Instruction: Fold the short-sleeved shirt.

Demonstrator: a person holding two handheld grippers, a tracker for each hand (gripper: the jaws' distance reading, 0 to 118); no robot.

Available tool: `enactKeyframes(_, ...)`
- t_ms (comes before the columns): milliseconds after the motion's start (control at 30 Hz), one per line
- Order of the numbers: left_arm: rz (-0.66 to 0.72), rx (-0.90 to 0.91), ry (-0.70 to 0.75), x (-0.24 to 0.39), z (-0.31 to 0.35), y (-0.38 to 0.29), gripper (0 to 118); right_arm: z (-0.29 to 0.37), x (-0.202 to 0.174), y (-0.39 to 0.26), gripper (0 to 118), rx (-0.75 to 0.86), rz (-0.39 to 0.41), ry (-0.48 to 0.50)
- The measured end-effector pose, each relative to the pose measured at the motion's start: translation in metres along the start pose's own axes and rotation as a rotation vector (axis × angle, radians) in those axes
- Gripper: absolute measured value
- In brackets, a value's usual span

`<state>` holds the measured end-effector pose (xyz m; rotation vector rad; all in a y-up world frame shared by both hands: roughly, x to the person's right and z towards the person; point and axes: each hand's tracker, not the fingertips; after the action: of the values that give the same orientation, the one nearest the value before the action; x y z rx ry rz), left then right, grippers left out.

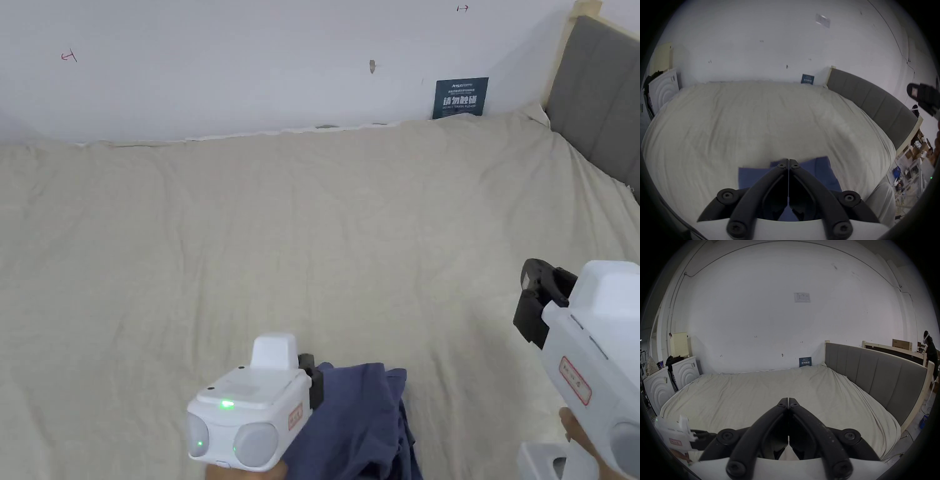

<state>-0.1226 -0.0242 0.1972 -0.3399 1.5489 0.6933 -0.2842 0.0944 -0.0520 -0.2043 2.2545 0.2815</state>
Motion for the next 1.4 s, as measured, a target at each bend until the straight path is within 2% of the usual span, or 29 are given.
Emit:
enactKeyframes(267, -0.085, -0.099, -0.059, 0.046, -0.076, -0.024, 0, -0.004, 0.015, -0.004, 2, -0.020, -0.001, -0.016)
enactKeyframes(367, -0.157, -0.129, -0.001, 0.070, -0.098, -0.026, 0, -0.005, 0.022, -0.005, 2, -0.028, -0.006, -0.031)
enactKeyframes(567, -0.166, -0.121, 0.031, 0.088, -0.111, -0.035, 0, -0.006, 0.034, -0.009, 2, -0.041, -0.010, -0.047)
enactKeyframes(700, -0.163, -0.137, -0.001, 0.086, -0.086, -0.016, 0, -0.003, 0.031, -0.008, 2, -0.040, -0.016, -0.045)
enactKeyframes(900, -0.117, 0.139, -0.060, 0.069, 0.000, 0.022, 0, 0.009, 0.007, 0.003, 2, 0.013, -0.002, -0.011)
enactKeyframes(1067, -0.142, 0.316, -0.001, 0.037, 0.057, 0.046, 0, 0.020, -0.019, 0.015, 2, 0.083, 0.024, 0.001)
enactKeyframes(1200, -0.181, 0.432, 0.116, 0.015, 0.102, 0.063, 0, 0.024, -0.040, 0.022, 2, 0.123, 0.063, 0.006)
enactKeyframes(1400, -0.141, 0.531, 0.233, -0.029, 0.148, 0.066, 0, 0.027, -0.065, 0.027, 2, 0.170, 0.103, 0.005)
